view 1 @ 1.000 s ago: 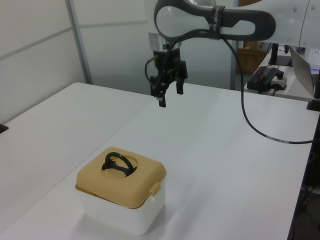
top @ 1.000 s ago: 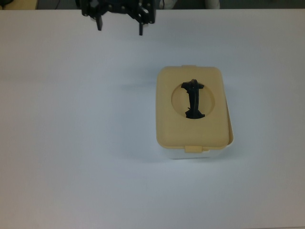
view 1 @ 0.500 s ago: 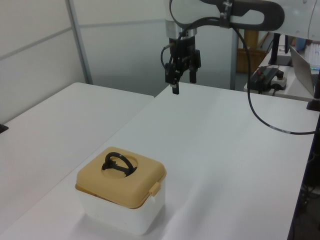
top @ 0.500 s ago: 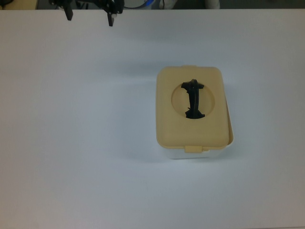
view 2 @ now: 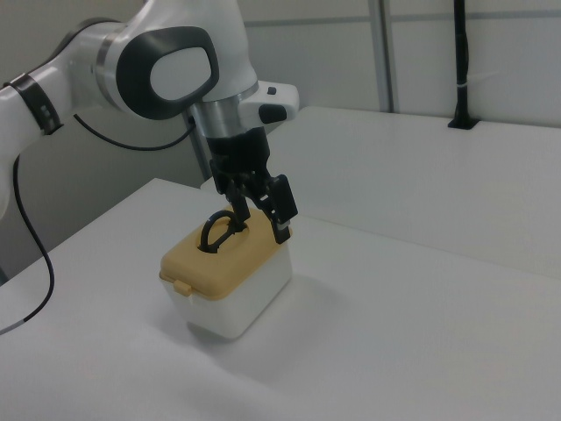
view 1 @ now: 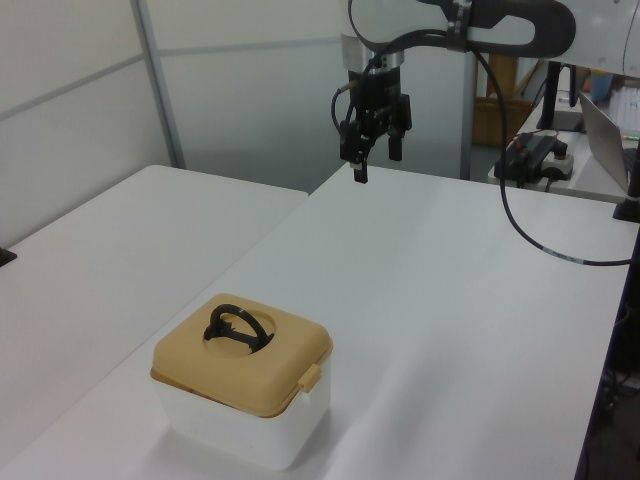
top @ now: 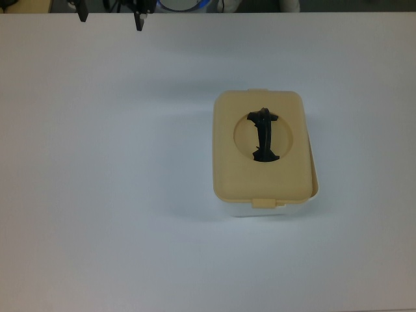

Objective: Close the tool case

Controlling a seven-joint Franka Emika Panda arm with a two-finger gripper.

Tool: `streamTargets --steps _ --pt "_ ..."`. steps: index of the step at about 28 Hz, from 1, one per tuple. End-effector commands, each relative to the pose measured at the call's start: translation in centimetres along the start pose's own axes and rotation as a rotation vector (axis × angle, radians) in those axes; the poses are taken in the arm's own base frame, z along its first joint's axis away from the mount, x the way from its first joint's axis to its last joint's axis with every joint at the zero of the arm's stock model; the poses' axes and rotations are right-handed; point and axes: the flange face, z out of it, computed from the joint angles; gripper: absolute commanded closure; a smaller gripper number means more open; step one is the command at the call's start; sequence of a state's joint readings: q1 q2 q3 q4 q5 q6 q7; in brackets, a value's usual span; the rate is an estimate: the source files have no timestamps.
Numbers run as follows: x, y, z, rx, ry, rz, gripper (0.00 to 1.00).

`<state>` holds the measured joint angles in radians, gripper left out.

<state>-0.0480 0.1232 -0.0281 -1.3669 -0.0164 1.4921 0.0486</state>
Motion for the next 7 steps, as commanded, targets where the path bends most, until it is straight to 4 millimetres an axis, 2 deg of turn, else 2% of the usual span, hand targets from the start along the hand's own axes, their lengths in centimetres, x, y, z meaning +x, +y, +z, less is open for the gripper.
streamTargets --steps 1,7 --pt "-0.66 0.29 0.16 -0.011 -0.006 -0.018 0.0" --pt "-0.49 0.29 0.26 -0.013 -0.005 -0.018 0.0"
